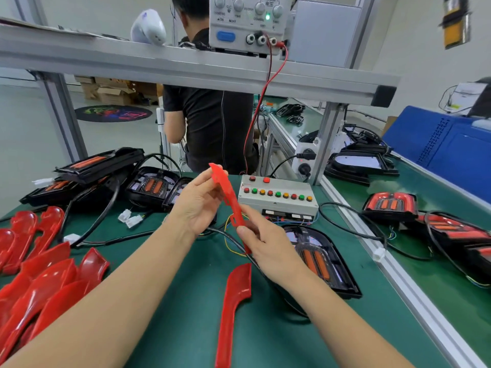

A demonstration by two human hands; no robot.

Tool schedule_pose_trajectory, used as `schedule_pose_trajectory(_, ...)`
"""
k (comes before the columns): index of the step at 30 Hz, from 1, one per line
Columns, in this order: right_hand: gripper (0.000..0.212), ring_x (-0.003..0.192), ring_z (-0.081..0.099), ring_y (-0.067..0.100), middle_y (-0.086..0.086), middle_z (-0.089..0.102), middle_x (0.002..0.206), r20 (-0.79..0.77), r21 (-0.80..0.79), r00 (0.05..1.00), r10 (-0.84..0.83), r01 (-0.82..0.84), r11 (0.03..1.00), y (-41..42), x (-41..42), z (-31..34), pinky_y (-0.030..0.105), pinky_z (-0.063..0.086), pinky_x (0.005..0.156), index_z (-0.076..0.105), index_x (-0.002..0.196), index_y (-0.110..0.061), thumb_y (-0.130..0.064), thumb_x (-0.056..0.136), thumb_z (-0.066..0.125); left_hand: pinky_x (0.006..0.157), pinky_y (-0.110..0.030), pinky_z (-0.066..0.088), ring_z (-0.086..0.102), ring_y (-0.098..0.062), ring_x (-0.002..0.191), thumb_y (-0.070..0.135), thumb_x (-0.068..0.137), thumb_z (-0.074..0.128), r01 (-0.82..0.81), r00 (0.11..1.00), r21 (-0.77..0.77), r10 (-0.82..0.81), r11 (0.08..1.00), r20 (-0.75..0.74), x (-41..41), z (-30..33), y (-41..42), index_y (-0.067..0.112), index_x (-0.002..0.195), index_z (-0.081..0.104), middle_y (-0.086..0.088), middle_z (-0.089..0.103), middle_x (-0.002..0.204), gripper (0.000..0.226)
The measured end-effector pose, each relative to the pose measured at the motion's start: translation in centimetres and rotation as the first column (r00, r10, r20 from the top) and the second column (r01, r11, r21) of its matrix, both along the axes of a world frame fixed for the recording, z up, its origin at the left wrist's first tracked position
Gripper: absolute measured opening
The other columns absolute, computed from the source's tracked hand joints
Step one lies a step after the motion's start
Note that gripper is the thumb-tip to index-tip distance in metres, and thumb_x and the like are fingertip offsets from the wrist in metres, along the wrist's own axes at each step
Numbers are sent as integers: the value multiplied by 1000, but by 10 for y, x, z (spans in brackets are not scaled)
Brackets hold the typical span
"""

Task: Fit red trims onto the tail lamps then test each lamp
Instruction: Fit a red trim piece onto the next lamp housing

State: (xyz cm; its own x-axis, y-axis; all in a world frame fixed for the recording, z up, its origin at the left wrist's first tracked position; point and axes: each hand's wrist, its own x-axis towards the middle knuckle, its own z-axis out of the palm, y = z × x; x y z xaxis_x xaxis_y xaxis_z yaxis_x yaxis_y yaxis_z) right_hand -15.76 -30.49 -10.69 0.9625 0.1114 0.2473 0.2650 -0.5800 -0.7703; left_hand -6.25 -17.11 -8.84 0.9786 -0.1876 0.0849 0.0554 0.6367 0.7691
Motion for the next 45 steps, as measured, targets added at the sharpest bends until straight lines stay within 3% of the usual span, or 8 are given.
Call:
schedule_pose_trajectory(7, 39, 62, 43, 8, -5, 59, 72, 44, 100, 998, -46, 41, 994, -20, -3, -6, 28, 43, 64, 54, 126, -42, -17, 96, 53, 67, -24, 51, 64, -9, 61, 4, 92, 49, 98, 992, -106, -106, 989, -74, 3, -14, -25, 15, 81, 69, 1, 70, 73, 25)
schedule_pose_trajectory(11, 33, 53, 40, 11, 1, 59, 65, 118, -63, 978, -171, 179, 982, -42, -9, -8, 25, 37, 57, 58, 124, -37, -18, 97, 52, 71, -27, 48, 57, -18, 74, -3, 93, 48, 90, 990, 223, -63, 971, -123, 5, -20, -45, 5, 92, 67, -7, 64, 82, 21)
schedule_pose_trajectory(16, 15, 51, 43, 11, -6, 49, 57, 181, -229, 923, -338, 374, 899, -77, -21, -6, 35, 36, 56, 64, 105, -24, -22, 98, 51, 80, -30, 47, 58, -19, 88, 6, 92, 56, -10, 996, 830, -72, 558, 60, 0, -34, -72, 2, 118, 63, -8, 64, 103, 27)
schedule_pose_trajectory(19, 17, 59, 50, 21, -5, 52, 59, 215, -307, 880, -423, 472, 826, -94, -32, -5, 37, 38, 57, 64, 102, -23, -27, 98, 49, 95, -34, 45, 59, -23, 103, 15, 93, 56, -101, 966, 933, -191, 346, 175, -4, -35, -86, 3, 110, 66, -10, 66, 109, 23)
schedule_pose_trajectory(22, 18, 53, 43, 18, -7, 44, 53, 272, -396, 814, -513, 581, 711, -106, -43, -6, 36, 29, 52, 64, 95, -21, -32, 96, 50, 73, -30, 38, 47, -20, 82, 20, 93, 55, -85, 946, 966, -284, 243, 154, -7, -34, -101, 12, 86, 52, -9, 51, 87, 11)
schedule_pose_trajectory(27, 23, 62, 40, 25, -7, 46, 56, 222, -508, 760, -611, 625, 593, -116, -57, -14, 34, 29, 54, 63, 94, -23, -36, 96, 45, 65, -29, 36, 39, -23, 71, 11, 87, 59, 56, 969, 986, -248, 158, -15, -6, -37, -119, 18, 70, 41, -9, 44, 84, 25)
schedule_pose_trajectory(32, 19, 59, 41, 20, -9, 39, 56, 172, -535, 769, -616, 598, 597, -121, -67, -20, 35, 25, 52, 60, 94, -22, -33, 97, 44, 70, -35, 53, 55, -31, 85, -3, 79, 57, 115, 978, 978, -194, 172, -81, -4, -39, -120, 7, 107, 61, -15, 60, 110, 30)
schedule_pose_trajectory(45, 16, 77, 47, 16, -9, 49, 78, 259, -565, 842, -473, 529, 633, -111, -80, -25, 30, 32, 60, 50, 108, -28, -34, 98, 39, 55, -25, 36, 40, -18, 57, -5, 85, 44, 97, 981, 990, -177, 107, -77, -1, -44, -121, 12, 63, 43, -2, 50, 74, 28)
